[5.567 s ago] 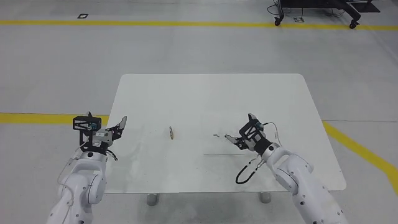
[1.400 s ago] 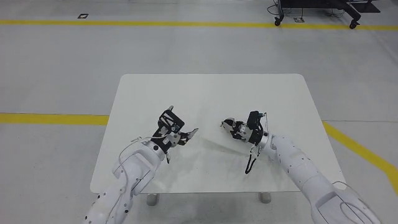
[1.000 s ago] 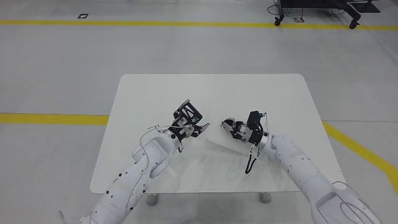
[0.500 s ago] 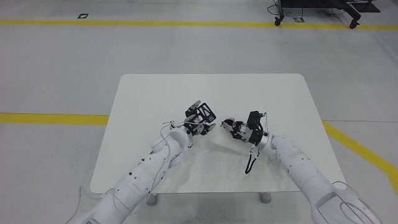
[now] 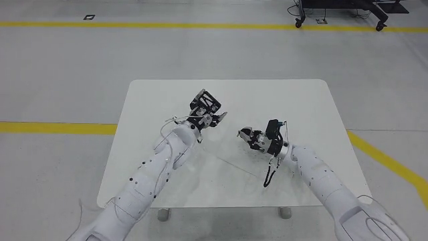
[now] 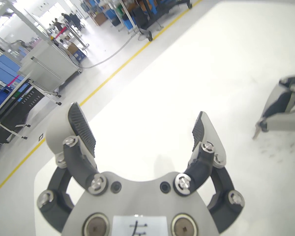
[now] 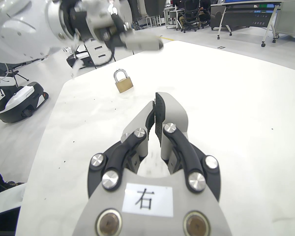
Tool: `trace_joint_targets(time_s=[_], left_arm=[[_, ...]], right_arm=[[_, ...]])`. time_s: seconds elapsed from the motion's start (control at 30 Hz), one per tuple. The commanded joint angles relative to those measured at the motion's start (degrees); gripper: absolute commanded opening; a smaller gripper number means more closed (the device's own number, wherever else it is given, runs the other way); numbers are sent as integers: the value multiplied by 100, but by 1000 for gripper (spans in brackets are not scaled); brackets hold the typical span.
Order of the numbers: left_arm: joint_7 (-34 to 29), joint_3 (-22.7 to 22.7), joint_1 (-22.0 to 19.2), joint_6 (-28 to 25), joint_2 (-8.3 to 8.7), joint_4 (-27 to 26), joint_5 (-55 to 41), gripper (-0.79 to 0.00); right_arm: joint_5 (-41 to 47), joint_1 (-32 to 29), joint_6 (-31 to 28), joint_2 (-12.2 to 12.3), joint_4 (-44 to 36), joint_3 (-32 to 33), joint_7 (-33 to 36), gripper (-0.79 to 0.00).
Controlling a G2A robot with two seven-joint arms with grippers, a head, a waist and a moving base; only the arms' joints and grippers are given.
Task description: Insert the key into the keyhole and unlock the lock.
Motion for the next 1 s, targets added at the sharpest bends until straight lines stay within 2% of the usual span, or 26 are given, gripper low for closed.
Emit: trace_joint_targets(time_s=[0.0,0.07,0.13,0.23,0.53,0.57,0.6,0.77,0.83,0.93,0.97], left_arm=[[90,-677,451,-146,171,-1017,115,0],[261,-1313,1066,-276,320,-1847,206,0],[490,-1930,1704,-490,441,-2465,189,0],[1049,-2753,2537,-700,559,-2846,24,0],[1049,-2753,2537,-700,559,-2846,24,0],[1049,-2753,2537,-700,559,-2846,24,0],[1066,-2758,2530,-685,557,-2865,0,0],[1145,-2770,2362,-730,532,-2801,-581,0],[986,-2718,2345,-1026,518,-2661,-1210,0],[168,-2588,2297,-1802,512,-2418,-2485,0],[-21,-2599,2248,-1918,515,-2406,-2739,0]], right_arm=[[0,0,0,0,0,0,0,-785],[0,0,0,0,0,0,0,-785],[0,0,0,0,0,0,0,-785],[0,0,0,0,0,0,0,-785],[25,-15,-2,-1,-18,4,9,-785],[141,-59,-143,-4,-128,16,44,-785],[426,-119,-386,-8,-277,51,74,-785],[2148,-464,-386,26,-874,-167,283,-785],[2975,-572,-386,68,-1211,-369,575,-785],[4353,-698,-386,204,-1710,-602,1113,-785],[4749,-709,-386,273,-1841,-644,1359,-785]])
